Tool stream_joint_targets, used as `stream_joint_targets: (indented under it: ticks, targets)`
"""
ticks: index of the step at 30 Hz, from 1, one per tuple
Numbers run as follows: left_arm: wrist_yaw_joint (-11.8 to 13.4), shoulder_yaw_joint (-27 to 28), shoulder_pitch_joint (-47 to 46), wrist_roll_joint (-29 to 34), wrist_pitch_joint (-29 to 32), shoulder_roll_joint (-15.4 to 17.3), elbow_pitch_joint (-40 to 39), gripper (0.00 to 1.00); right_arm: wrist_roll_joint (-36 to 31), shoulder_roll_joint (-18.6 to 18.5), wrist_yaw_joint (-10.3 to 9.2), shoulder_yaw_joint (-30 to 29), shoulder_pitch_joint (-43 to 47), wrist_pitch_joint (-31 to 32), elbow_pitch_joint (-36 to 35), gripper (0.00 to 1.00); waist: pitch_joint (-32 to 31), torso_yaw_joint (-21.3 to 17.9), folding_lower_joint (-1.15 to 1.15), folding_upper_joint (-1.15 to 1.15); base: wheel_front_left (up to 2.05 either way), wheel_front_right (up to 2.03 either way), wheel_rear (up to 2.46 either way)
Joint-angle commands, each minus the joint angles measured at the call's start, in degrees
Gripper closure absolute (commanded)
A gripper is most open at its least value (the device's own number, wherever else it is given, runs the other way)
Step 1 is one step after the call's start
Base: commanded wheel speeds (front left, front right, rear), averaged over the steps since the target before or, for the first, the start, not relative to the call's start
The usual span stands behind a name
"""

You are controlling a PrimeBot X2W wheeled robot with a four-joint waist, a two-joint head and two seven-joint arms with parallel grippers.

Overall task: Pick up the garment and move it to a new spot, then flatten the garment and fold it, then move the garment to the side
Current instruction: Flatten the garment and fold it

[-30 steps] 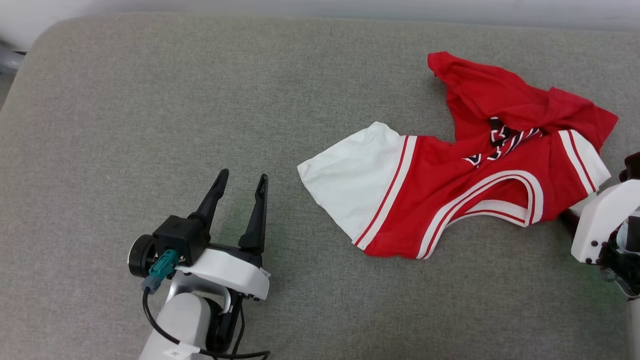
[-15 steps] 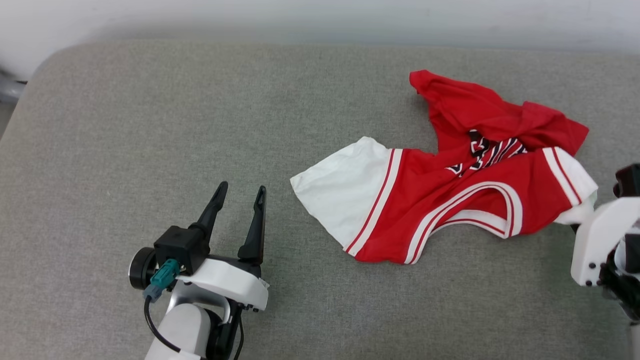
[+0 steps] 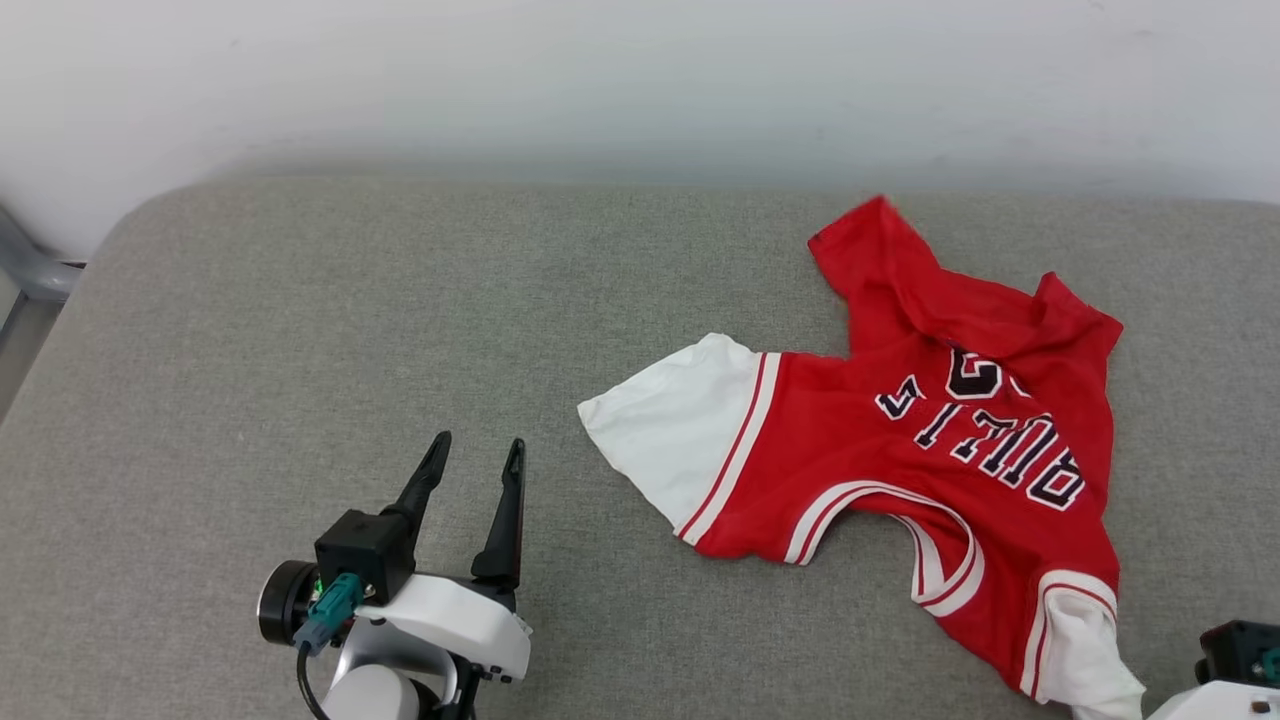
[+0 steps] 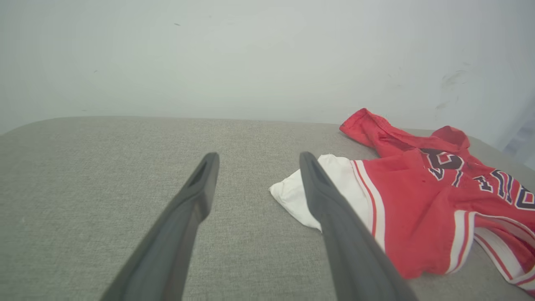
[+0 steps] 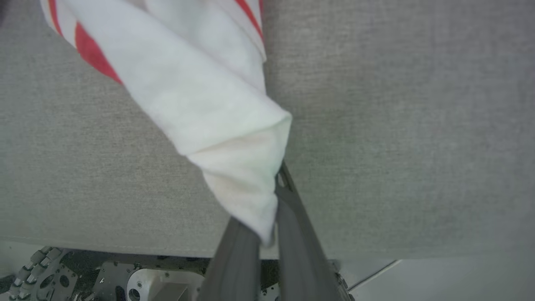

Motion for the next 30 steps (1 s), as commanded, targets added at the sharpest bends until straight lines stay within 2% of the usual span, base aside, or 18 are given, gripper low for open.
stream_joint_targets:
  ticks: [1,2,3,12,18,24,30]
  targets:
    - [0.1,-0.1,0.5,0.2,-0.1,0.4,-0.1,0.00,1.1,0.5,-0.04,0.0,0.3,-1.3,0.6,0.86,-0.1,-0.1,0.01,0.00,0.00,0.00,0.00]
    - [0.1,-0.1,0.6,0.2,-0.1,0.5,-0.1,0.00,1.1,0.6,-0.04,0.1,0.4,-2.7,1.2,0.12,-0.2,-0.1,0.01,0.00,0.00,0.00,0.00]
    - [0.1,-0.2,0.7,0.2,0.0,0.6,-0.1,0.00,1.0,0.8,-0.03,0.2,0.3,-4.6,1.7,0.00,-0.3,-0.1,0.01,0.00,0.00,0.00,0.00]
    - [0.8,-0.1,2.6,-0.4,0.9,1.5,-0.3,0.00,2.7,1.3,-0.03,1.2,-2.3,-26.1,2.4,0.00,-2.3,-0.6,0.01,0.00,0.00,0.00,0.00]
    - [1.5,0.0,4.3,-1.0,1.7,1.8,-0.6,0.00,2.0,1.3,-0.03,2.4,-2.2,-37.0,0.9,0.00,-4.1,-1.0,0.01,0.00,0.00,0.00,0.00]
    - [2.1,0.2,4.7,-1.3,2.5,2.4,-1.6,0.00,0.8,1.4,-0.03,4.6,-2.3,-42.1,-1.4,0.00,-5.4,-1.5,0.01,0.00,0.00,0.00,0.00]
    - [1.4,-0.2,1.2,-0.9,3.9,4.0,-3.7,0.00,-0.5,1.4,-0.03,7.6,-3.2,-43.2,-4.6,0.00,-4.2,-2.9,0.01,0.00,0.00,0.00,0.00]
